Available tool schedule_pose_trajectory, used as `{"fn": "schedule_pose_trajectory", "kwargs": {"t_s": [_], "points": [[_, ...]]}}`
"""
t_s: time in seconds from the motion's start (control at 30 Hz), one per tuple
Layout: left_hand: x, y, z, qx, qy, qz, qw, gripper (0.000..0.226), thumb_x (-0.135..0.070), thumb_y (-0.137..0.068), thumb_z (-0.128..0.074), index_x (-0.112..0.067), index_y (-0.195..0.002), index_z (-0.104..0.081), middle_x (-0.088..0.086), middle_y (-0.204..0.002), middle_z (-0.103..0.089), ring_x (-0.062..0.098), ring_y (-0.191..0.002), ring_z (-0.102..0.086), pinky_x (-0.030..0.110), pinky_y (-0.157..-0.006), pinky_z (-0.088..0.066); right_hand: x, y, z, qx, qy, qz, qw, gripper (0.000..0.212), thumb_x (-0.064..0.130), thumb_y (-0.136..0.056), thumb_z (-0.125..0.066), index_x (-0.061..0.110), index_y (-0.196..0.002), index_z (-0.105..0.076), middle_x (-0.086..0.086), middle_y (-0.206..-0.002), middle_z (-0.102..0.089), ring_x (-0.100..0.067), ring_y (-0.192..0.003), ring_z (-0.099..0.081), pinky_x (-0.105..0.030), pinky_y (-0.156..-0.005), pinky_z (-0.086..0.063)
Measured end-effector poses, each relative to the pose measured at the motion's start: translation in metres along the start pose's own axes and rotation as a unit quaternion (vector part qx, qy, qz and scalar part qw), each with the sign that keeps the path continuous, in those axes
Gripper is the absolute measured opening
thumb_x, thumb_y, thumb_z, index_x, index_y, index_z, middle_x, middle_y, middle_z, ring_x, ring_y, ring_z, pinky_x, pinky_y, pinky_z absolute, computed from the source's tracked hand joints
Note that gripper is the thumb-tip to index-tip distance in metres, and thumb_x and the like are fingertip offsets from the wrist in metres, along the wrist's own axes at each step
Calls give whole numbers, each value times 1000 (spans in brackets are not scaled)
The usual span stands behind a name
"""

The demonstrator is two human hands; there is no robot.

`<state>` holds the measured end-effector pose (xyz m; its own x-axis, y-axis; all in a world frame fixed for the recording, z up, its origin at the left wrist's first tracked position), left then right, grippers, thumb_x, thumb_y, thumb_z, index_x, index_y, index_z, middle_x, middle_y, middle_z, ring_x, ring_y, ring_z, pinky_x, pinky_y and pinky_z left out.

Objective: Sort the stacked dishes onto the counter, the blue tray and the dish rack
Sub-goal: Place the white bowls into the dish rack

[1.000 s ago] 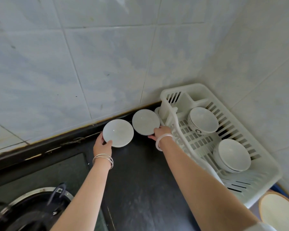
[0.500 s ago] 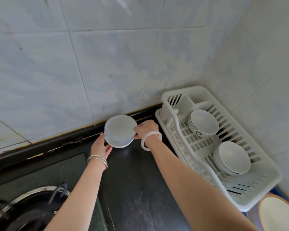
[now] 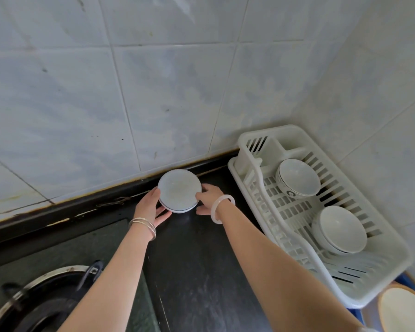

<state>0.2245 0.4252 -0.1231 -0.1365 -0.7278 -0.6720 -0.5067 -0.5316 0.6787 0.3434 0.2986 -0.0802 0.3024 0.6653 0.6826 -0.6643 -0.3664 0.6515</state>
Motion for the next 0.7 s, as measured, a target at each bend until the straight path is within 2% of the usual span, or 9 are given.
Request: {"fn": "schedule_pose_trajectory", "kwargs": {"t_s": [0.07, 0.13, 0.27, 0.4, 0.5, 0.57, 0.63, 0.7], "points": [[-3, 4, -2, 11, -14, -2, 1000, 17, -22, -87, -61, -27, -103, -58, 3, -114, -55, 30, -99, -57, 39, -64, -55, -7, 4, -3, 36, -95, -27, 994, 53, 2, -89, -51, 17, -138, -41, -16, -133, -53, -32, -103, -64, -36, -78, -59], [-6, 11, -7, 28, -36, -6, 999, 10, -21, -87, -60, -28, -94, -60, 3, -109, -56, 30, -93, -59, 39, -63, -55, -11, 6, 1, 29, -107, -13, 994, 49, 1, -88, -51, 16, -134, -46, -17, -130, -55, -32, -102, -65, -33, -70, -60], [-17, 32, -31, 80, -65, -29, 994, 12, -23, -87, -60, -30, -96, -61, 2, -105, -60, 31, -96, -62, 39, -66, -55, -11, 24, 28, -1, -168, 29, 985, 48, -1, -85, -53, 14, -130, -50, -16, -125, -57, -33, -103, -63, -39, -78, -59], [-39, 62, -81, 155, -102, -56, 981, 12, -22, -86, -59, -32, -93, -62, 0, -104, -61, 30, -96, -61, 40, -68, -55, -7, 63, 80, -31, -246, 72, 966, 51, -1, -82, -60, 22, -127, -49, 0, -108, -58, -27, -99, -64, -38, -76, -60], [-44, 85, -129, 223, -150, -52, 962, 12, -21, -88, -57, -30, -93, -62, 0, -105, -61, 28, -94, -61, 40, -68, -55, -11, 94, 123, -57, -301, 71, 949, 44, -3, -81, -62, 24, -113, -49, -4, -122, -50, -32, -103, -63, -37, -73, -60], [-38, 97, -161, 255, -174, -26, 951, 14, -19, -90, -54, -26, -99, -61, 1, -103, -59, 27, -91, -60, 40, -67, -54, -20, 109, 150, -90, -312, 67, 943, 45, -4, -81, -62, 19, -117, -48, -8, -125, -48, -32, -100, -64, -36, -70, -60], [-26, 108, -191, 280, -202, 1, 938, 25, -18, -91, -51, -21, -115, -56, 3, -107, -57, 28, -95, -58, 40, -68, -53, -33, 120, 172, -116, -324, 61, 937, 47, -5, -82, -61, 15, -122, -46, -14, -124, -51, -31, -95, -64, -36, -72, -58], [-12, 116, -217, 297, -236, 18, 925, 31, -19, -90, -52, -17, -121, -53, 5, -113, -56, 30, -101, -57, 42, -70, -54, -48, 128, 189, -131, -351, 53, 926, 45, -7, -82, -60, 13, -120, -44, -17, -124, -51, -30, -95, -64, -36, -73, -56]]}}
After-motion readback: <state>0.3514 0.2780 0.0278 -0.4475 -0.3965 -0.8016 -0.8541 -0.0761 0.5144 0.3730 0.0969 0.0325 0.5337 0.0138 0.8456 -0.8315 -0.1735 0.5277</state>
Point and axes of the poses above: each hand's wrist, its own y-axis away from the middle knuckle, its own z-axis out of the back of the hand, x = y × z, the point moved 5 cm from there along -y, towards the middle knuckle
